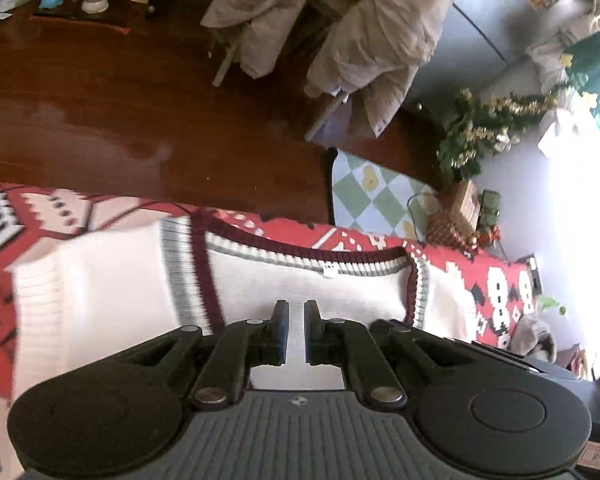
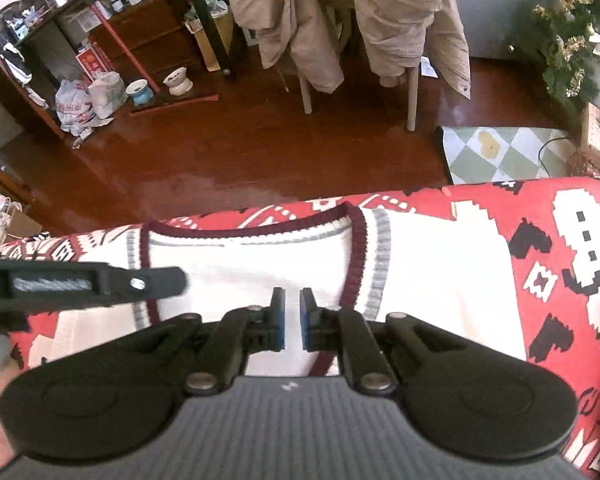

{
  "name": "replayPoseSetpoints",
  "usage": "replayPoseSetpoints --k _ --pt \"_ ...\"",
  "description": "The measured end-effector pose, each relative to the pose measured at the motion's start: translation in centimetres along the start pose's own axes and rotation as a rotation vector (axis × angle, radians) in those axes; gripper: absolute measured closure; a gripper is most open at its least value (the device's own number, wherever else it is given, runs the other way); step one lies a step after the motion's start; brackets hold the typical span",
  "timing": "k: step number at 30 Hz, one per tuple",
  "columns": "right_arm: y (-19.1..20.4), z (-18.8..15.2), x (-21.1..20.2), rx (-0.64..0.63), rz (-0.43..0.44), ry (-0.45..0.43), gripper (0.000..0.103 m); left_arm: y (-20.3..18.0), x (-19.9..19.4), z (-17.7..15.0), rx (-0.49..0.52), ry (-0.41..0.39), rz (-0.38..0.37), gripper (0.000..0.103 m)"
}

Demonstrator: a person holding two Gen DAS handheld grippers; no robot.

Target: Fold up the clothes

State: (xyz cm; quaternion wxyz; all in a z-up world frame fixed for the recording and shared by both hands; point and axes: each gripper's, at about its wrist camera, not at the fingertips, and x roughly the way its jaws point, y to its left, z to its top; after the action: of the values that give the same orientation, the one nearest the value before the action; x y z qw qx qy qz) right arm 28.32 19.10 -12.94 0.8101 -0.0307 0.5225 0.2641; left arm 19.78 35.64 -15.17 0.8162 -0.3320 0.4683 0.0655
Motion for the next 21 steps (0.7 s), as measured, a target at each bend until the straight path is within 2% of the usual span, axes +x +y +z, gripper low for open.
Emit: replayPoseSetpoints --k 7,9,11,14,18,20,21 --pt "0.5 0.5 0.8 -0.021 0.044 -0.007 0.096 -0.1 1.2 2.2 0.020 -0.042 0.011 0.099" --pt "0.6 0.7 1.1 -0.027 0.056 -0.009 0.097 -0.1 1.2 2.8 0.031 -0.049 0.040 0.099" --pt "0.7 0.9 1.3 -0.034 0.069 -0.011 0.093 -0.1 0.7 3.1 0.011 -0.052 0.035 0.097" --pt "1.0 1.1 1.6 -0.043 0.088 -0.014 0.093 -0.6 -0.7 2.5 0.018 -0.058 0.003 0.097" --pt "1.3 1.4 2.1 -0.055 0.113 -0.018 0.093 -1.4 -1.1 -0.1 0.107 -0.025 0.032 0.096" --pt "1.9 0.6 2.7 -0.079 0.108 0.006 0.093 -0.8 -0.6 -0.5 0.078 -0.011 0.027 0.096" --pt "2.2 0.3 2.9 -0.097 0.105 -0.006 0.096 -0.4 -0.2 -0.3 0.062 -0.005 0.026 0.095"
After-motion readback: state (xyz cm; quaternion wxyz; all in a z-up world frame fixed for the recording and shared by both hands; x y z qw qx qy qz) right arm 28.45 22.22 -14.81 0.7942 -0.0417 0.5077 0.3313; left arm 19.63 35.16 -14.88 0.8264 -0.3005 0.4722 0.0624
